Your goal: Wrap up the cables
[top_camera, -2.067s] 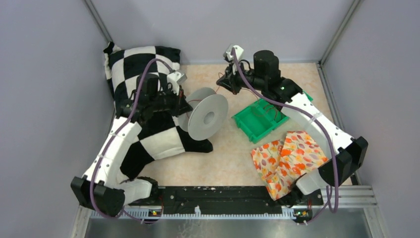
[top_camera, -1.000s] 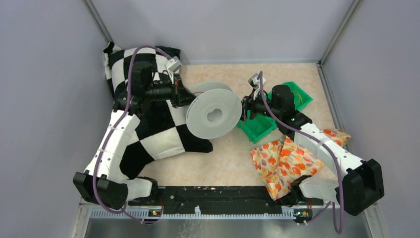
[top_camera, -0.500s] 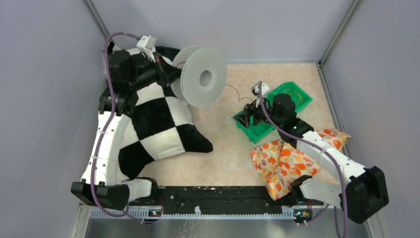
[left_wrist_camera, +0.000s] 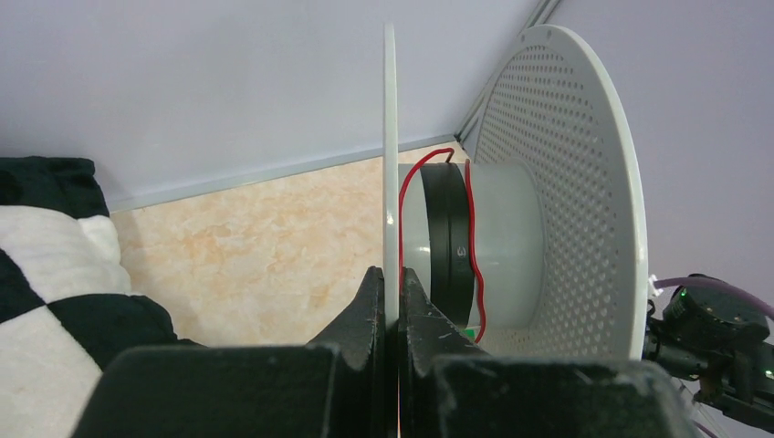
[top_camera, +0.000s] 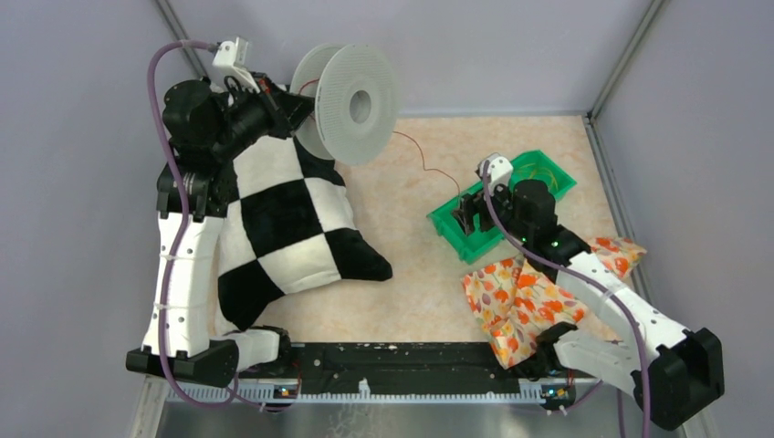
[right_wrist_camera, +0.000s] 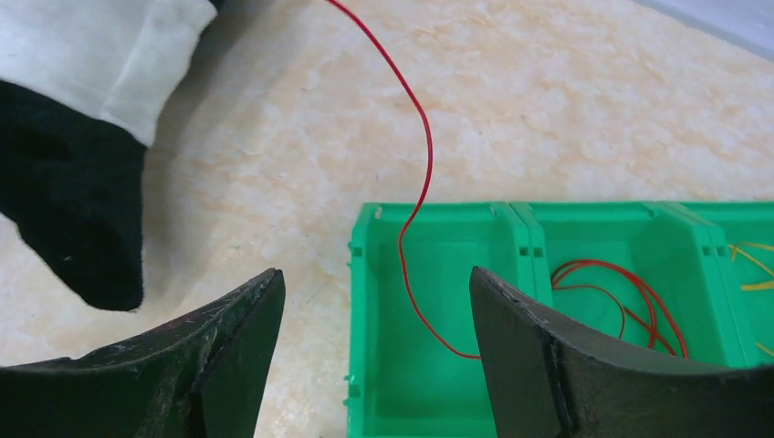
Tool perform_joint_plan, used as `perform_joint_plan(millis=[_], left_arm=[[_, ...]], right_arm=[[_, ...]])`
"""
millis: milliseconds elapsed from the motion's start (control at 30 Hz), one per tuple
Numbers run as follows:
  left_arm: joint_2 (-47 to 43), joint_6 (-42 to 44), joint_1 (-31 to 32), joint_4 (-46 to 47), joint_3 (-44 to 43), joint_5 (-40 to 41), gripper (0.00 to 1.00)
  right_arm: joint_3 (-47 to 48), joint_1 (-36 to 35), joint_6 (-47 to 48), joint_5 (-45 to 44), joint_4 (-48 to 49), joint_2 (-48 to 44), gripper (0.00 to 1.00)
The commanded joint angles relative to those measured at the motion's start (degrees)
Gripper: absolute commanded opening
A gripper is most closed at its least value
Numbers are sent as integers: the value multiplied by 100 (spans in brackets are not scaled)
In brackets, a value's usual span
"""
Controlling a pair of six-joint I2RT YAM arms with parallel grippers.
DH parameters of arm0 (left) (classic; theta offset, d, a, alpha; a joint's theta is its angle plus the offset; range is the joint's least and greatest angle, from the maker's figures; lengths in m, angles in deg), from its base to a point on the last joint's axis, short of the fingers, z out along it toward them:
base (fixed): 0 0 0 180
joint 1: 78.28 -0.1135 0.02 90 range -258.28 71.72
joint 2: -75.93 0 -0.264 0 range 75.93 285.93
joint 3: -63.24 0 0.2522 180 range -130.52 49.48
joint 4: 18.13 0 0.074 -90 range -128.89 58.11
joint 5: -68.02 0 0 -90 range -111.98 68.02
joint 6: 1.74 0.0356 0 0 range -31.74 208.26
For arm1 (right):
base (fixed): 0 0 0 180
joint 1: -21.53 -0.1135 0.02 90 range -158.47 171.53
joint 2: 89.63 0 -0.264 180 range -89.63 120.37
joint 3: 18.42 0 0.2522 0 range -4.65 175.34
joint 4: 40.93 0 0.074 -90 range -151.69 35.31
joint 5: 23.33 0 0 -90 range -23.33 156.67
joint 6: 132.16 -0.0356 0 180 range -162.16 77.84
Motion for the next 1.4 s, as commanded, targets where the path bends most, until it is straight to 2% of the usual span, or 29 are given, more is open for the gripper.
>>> perform_joint_plan(millis=[0, 167, 300, 467, 500, 533, 567, 600, 733, 900, 1033, 1167, 1267, 1367], left_arm=[[-111, -208, -28, 379, -273, 44, 0], [-132, -229, -26, 511, -205, 73, 0], [-141, -232, -28, 564, -227, 49, 0], [-148, -213, -28, 512, -256, 69, 0], [-150, -212, -28, 506, -251, 85, 0], [-158, -212, -28, 496, -252, 107, 0], [-155, -206, -28, 483, -255, 151, 0], [-148, -191, -28, 442, -274, 262, 0], [-77, -291, -28, 257, -206, 1183, 0], [63, -724, -35, 1160, 403, 2334, 0], [466, -1139, -69, 1558, 454, 2801, 0], [698, -1508, -81, 1963, 666, 3311, 0], [741, -1669, -74, 2166, 897, 3507, 0], [753, -1495, 38, 2239, 997, 3693, 0]], right_arm=[[104, 170, -120, -409, 290, 335, 74], [651, 189, -361, -371, 137, 1095, 73], [646, 191, -390, -427, 589, 1466, 73], [738, 184, -516, -374, 833, 1924, 64], [711, 186, -545, -354, 929, 1977, 58], [688, 184, -565, -289, 992, 2026, 41], [748, 187, -575, -241, 953, 2085, 7], [839, 192, -614, -208, 794, 2136, 0], [1104, 176, -477, 218, 47, 2142, 0], [1325, -349, 178, 122, -1535, 1836, 0], [1276, -812, 196, 244, -2396, 1210, 0], [1103, -1197, -252, 1048, -2554, 547, 0], [1132, -1777, -594, 993, -2493, 278, 0], [1575, -2362, -614, 1039, -2529, 410, 0]])
